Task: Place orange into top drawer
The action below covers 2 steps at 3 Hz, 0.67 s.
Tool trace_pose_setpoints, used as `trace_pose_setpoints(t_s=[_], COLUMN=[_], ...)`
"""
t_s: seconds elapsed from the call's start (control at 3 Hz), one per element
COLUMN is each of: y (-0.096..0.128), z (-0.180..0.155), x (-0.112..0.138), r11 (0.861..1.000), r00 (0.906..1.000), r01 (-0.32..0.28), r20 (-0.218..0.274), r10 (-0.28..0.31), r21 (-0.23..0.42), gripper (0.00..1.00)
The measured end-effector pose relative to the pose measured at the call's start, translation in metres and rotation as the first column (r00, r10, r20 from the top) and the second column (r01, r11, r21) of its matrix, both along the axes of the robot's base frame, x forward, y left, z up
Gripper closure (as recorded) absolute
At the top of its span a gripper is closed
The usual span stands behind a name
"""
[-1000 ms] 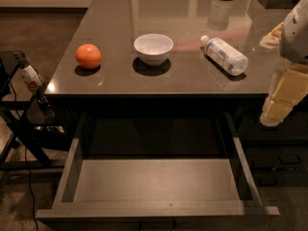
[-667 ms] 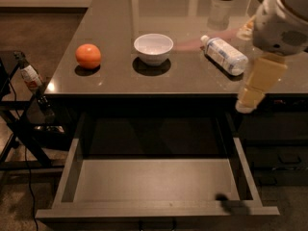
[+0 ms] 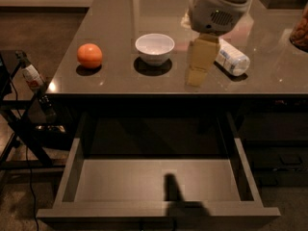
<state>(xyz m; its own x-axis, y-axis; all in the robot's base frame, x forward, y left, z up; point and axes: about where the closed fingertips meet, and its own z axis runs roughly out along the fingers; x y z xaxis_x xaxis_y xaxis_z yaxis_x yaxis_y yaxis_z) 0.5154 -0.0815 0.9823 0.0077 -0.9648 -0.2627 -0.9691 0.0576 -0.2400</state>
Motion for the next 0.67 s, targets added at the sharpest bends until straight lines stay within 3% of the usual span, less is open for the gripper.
trace_pose_setpoints(t_s=[0.67], y=[0.017], z=[-0.006], x=[0.009], r11=[1.0], r00=[0.9997], r01=[0.003], r20=[0.022], r10=[-0.003], r21=[0.008], gripper=[0.0])
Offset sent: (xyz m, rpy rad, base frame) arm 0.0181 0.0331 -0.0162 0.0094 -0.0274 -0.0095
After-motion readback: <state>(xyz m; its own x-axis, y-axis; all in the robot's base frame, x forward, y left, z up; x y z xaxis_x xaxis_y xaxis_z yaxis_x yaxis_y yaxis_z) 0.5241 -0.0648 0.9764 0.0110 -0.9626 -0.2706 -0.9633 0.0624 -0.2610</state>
